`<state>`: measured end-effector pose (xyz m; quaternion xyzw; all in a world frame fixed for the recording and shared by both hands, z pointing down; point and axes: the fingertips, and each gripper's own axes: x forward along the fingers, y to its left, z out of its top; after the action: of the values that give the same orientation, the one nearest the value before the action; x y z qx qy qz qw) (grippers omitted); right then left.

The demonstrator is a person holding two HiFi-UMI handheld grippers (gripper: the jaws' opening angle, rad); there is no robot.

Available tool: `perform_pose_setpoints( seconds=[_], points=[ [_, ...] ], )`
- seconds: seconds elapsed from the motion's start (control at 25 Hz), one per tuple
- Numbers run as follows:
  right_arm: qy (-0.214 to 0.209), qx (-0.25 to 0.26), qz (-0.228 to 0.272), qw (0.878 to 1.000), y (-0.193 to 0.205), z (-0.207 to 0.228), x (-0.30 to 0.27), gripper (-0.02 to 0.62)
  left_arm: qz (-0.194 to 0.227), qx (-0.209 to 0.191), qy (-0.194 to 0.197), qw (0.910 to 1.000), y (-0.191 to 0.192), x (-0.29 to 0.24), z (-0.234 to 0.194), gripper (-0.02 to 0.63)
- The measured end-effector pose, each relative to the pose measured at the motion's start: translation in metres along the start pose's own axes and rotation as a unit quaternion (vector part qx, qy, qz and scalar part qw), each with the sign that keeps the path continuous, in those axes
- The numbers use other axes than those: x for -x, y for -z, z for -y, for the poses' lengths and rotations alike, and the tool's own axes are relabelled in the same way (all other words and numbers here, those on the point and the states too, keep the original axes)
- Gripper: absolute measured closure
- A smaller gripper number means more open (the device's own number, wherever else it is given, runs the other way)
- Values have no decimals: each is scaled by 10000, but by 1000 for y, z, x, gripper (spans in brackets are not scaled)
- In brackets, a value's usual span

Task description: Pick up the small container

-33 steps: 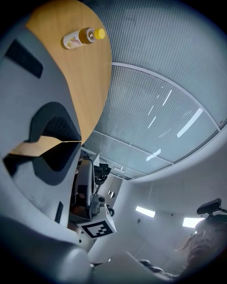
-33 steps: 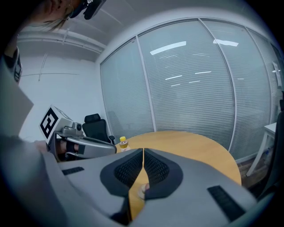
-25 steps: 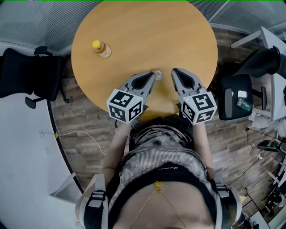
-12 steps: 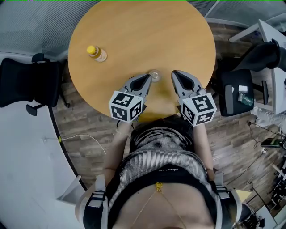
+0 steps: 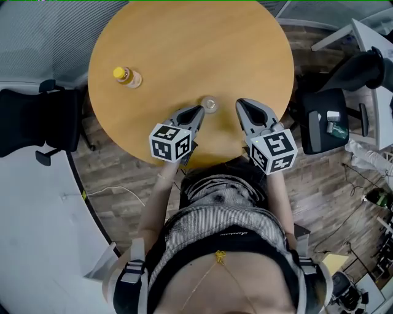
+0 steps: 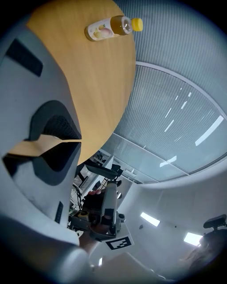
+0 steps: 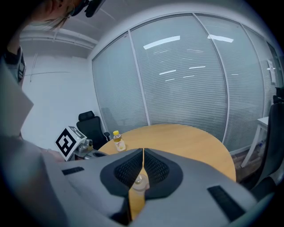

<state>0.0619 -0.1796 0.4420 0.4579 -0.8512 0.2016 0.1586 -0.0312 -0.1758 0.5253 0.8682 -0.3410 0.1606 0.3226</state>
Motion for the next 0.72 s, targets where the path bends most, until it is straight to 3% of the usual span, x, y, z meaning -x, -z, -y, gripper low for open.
perform_pose_setpoints(
  seconds=[0.56,0.68,0.72],
  points=[
    [108,-98,-61,9999,1,0,-11,572,-241,153,187,9994,30,-6,-23,584],
    [189,-130,-101,9997,4,3,-11,572,-379,116,351,9986,39,-11,-24,486],
    [222,-145,-111,9996,5,4,-11,572,-434,73,373,9983,42,-13,-25,486]
  ],
)
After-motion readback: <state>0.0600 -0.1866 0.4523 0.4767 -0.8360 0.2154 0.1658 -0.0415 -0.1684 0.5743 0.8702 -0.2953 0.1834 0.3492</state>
